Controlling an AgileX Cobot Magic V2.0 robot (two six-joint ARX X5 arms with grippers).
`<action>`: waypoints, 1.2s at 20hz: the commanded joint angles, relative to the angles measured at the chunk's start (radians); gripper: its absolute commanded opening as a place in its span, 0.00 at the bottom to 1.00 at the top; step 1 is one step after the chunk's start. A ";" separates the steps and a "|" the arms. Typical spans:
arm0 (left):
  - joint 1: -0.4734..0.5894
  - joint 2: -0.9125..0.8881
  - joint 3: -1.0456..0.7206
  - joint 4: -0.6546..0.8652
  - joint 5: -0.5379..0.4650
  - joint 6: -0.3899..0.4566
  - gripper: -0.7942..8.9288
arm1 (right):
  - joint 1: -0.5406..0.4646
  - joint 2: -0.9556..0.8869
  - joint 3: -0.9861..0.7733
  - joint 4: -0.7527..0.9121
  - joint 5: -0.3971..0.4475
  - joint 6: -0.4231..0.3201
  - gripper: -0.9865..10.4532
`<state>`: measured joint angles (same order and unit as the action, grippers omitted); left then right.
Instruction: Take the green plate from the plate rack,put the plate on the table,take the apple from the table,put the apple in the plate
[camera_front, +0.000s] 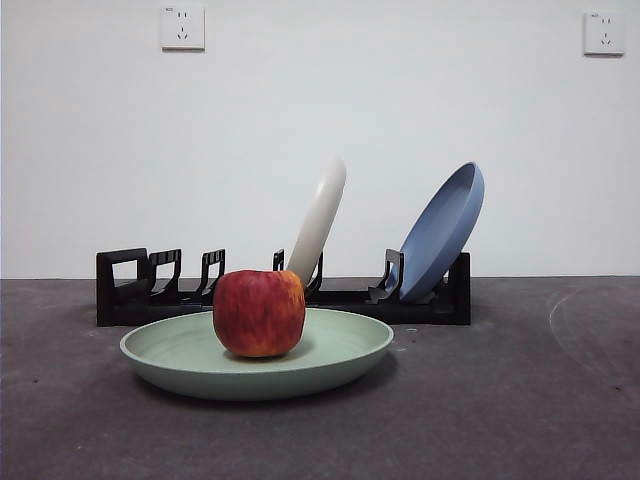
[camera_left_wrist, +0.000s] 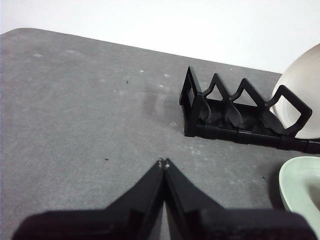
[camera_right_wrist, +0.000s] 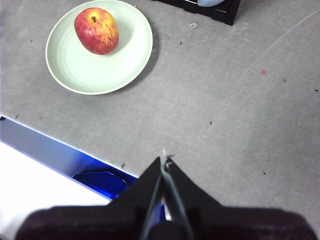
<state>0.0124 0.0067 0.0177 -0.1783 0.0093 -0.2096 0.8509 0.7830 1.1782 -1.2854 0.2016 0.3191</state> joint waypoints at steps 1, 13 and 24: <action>0.004 -0.002 -0.008 0.011 -0.003 0.012 0.08 | 0.000 0.000 -0.005 0.005 0.001 0.010 0.09; 0.004 0.006 -0.008 0.011 -0.002 0.012 0.08 | 0.000 0.000 -0.005 0.005 0.001 0.010 0.09; 0.004 0.007 -0.008 0.011 -0.003 0.012 0.08 | -0.047 0.015 -0.005 0.005 0.063 -0.027 0.09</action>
<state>0.0124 0.0132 0.0177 -0.1783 0.0097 -0.2096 0.8047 0.7963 1.1782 -1.2839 0.2615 0.3065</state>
